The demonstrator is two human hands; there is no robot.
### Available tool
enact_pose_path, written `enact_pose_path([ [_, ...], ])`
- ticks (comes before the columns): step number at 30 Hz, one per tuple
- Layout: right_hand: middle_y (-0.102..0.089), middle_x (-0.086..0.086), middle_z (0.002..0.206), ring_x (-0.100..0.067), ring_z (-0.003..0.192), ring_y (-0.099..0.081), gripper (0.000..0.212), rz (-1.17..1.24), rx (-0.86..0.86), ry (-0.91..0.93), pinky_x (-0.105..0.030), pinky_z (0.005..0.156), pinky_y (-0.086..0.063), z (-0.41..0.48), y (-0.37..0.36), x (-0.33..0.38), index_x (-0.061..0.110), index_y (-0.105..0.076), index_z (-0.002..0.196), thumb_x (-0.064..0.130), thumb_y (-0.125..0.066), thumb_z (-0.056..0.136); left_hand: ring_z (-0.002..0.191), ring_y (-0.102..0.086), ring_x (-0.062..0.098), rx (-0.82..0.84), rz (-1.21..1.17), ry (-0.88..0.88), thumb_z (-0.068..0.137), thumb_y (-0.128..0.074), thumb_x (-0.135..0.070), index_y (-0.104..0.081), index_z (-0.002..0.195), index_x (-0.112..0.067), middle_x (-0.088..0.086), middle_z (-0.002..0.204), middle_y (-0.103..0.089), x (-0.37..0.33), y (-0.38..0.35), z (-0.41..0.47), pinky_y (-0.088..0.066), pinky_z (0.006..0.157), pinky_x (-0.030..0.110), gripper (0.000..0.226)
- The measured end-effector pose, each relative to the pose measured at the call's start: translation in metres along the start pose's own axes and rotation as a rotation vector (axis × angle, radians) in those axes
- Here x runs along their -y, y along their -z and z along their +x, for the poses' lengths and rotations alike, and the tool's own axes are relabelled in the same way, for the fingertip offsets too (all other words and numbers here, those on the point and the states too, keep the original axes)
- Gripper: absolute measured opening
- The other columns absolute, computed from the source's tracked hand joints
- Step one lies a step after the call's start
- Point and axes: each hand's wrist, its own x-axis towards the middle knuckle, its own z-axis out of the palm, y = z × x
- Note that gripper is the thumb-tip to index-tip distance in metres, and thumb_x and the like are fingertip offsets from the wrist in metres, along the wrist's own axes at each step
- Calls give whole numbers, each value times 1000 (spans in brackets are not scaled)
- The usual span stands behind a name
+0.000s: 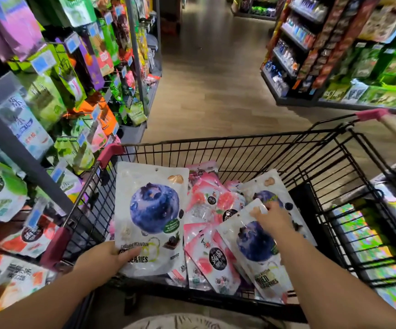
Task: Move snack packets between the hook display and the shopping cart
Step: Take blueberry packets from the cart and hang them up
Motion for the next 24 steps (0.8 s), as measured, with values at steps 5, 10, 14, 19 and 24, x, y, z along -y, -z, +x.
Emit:
enact_pose_path([
  [5,-48,-15,138,-35,126,-48,86,-165,-43,-69,-42,100,-46,6,1,-51,11,-42,137,57,-74,72,84,-64,17,-19,-3,0,64,-51,-80,-69,84,-34,-3,85,-70,-1,-2,1,-48,78,28,53],
  [10,-54,-12,130,-34,117,-54,69,-57,1,-60,-46,96,-48,11,-5,-55,14,-43,129,39,-77,75,83,-65,16,-43,4,10,53,-47,-86,-71,89,-33,-4,83,-71,1,-5,2,-50,81,29,67],
  [14,-57,-12,130,-35,116,-56,75,-74,68,-52,-47,96,-48,13,-10,-65,16,-37,135,40,-76,75,81,-66,21,-60,1,4,54,-49,-85,-65,69,-31,-2,72,-67,-1,-5,0,-47,75,29,58],
  [19,-55,-18,131,-34,120,-55,76,-86,55,-64,-38,96,-48,13,-10,-67,5,-42,134,35,-80,76,82,-66,15,-46,-10,-10,54,-48,-90,-70,92,-38,-8,83,-72,6,-9,6,-51,83,31,68],
  [24,-56,-16,132,-30,121,-55,68,-193,108,-117,-31,93,-46,15,-17,-69,1,-42,132,36,-73,83,74,-67,11,-50,-3,24,34,-36,-104,-72,87,-28,-9,72,-71,12,-9,12,-52,82,33,99],
])
